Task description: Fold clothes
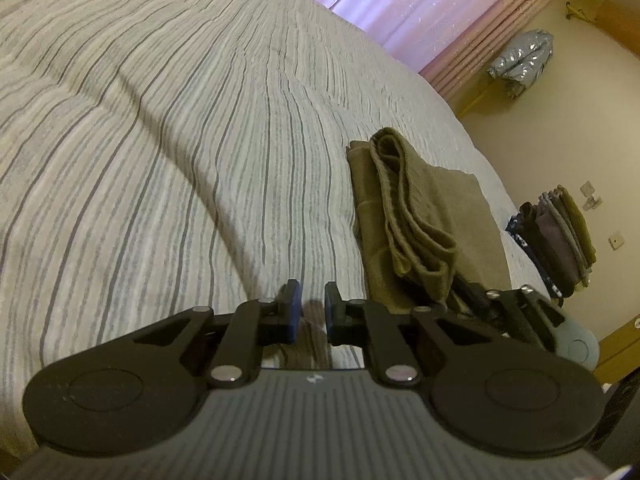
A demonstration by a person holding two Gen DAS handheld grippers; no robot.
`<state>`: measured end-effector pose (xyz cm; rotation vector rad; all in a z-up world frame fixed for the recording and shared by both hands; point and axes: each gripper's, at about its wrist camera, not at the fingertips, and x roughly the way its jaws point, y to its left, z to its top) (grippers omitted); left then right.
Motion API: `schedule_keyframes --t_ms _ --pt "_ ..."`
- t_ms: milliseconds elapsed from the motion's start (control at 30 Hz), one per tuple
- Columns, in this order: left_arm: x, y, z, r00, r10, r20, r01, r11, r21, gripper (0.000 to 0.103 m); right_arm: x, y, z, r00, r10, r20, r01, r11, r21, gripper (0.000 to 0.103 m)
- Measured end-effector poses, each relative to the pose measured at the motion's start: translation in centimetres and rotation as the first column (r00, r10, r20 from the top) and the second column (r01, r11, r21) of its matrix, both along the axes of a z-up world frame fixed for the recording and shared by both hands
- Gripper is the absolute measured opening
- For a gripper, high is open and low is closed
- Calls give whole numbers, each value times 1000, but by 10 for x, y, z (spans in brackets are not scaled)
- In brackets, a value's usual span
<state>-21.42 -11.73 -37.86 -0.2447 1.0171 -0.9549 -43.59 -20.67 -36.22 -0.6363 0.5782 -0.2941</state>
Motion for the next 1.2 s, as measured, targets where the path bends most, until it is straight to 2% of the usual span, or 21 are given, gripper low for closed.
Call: schedule_keyframes --t_ms 67,133,200,233,300,333,367,433,467,500,567,600,700,767,800,833,900,933,1033,1133,1200 --pt "-3 2 4 1000 1 5 -1 1000 3 9 -5 -2 7 1000 -10 9 10 1000 20 67" --pt "-7 4 9 1000 2 15 -2 1000 2 9 -27 -5 19 998 -35 49 31 997 77 70" --pt "-11 6 15 1000 -1 11 1 1000 -16 10 -55 -12 34 992 -94 89 76 980 186 70" --pt "-13 6 18 1000 -8 0 8 999 -35 10 -71 -15 42 985 -136 107 106 963 246 70" --pt "-15 4 23 999 -20 -33 17 997 -81 10 -94 -36 54 958 -251 138 179 901 396 69" --pt "-14 2 24 998 -20 -55 14 993 -114 10 -103 -51 60 934 -322 157 211 848 487 64" --pt "-13 0 26 997 -21 -77 10 989 -147 10 -113 -66 66 901 -397 172 231 777 586 53" --pt "-10 -9 28 993 -24 -117 -1 977 -213 10 -137 -95 71 826 -532 186 217 605 766 39" --pt "-10 -16 31 994 -26 -111 0 974 -226 10 -147 -109 72 788 -588 183 188 512 838 38" --pt "-10 -23 33 994 -28 -104 2 971 -239 10 -152 -122 71 767 -617 178 143 435 889 37" --pt "-11 -36 37 997 -37 -67 20 971 -238 10 -158 -141 71 742 -647 178 41 309 950 27" --pt "-13 -42 38 998 -48 -34 39 974 -223 10 -159 -147 69 741 -647 182 -5 266 964 27" --pt "-19 -59 34 995 -67 72 76 989 -124 10 -150 -161 60 768 -620 160 -58 181 982 22" --pt "-17 -62 21 995 -53 87 57 997 -43 11 -142 -167 46 784 -614 92 3 151 988 15" --pt "-15 -60 14 995 -40 87 42 999 -26 27 -144 -173 40 779 -625 56 50 152 987 6" --pt "-14 -55 7 997 -28 73 30 999 -27 32 -146 -178 34 774 -631 45 57 140 989 0" --pt "-11 -47 1 1000 -15 27 16 999 -50 32 -152 -183 30 773 -633 35 51 116 992 0" --pt "-13 -46 4 999 -12 35 13 999 -49 31 -154 -184 32 777 -628 36 46 114 992 0" --pt "-17 -43 18 997 -6 71 10 998 -63 21 -151 -178 53 797 -601 66 84 219 972 0" --pt "-24 -44 40 993 -12 120 26 994 -109 20 -156 -172 67 797 -592 116 52 258 965 0" --pt "-27 -50 52 989 -45 143 65 988 -139 20 -150 -171 67 806 -578 132 30 262 965 0"
